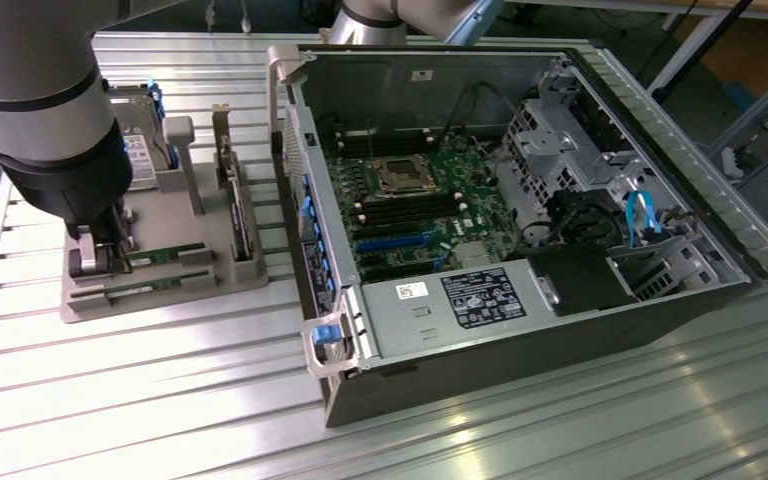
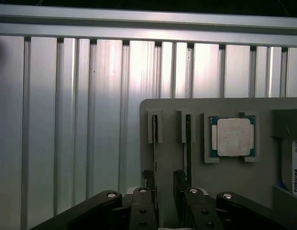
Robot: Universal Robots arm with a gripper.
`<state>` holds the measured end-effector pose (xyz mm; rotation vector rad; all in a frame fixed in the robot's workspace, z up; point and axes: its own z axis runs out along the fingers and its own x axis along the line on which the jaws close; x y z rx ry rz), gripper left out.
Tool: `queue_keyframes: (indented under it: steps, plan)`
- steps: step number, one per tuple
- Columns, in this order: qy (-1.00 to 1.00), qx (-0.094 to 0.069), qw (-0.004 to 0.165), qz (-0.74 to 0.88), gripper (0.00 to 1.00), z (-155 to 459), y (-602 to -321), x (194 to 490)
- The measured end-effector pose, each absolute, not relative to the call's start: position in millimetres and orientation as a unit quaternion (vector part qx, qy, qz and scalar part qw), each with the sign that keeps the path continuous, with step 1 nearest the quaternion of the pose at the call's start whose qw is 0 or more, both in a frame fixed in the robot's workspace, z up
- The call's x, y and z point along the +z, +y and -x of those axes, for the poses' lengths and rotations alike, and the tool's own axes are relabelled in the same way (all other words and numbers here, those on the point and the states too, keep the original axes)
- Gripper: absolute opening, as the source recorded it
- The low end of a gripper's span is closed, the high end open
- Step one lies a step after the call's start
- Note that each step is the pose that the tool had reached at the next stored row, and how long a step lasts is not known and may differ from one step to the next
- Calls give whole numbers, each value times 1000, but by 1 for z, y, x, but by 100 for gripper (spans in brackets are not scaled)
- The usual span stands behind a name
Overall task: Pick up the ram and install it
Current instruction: 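Pick up the ram and move it above insertion slot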
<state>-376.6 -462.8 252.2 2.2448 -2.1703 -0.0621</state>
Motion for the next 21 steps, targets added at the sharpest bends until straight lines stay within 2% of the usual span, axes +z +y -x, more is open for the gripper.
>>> queue_keyframes:
  steps: [21]
  plan:
    - [-695,-20,9,-719,30,377,-464,229]
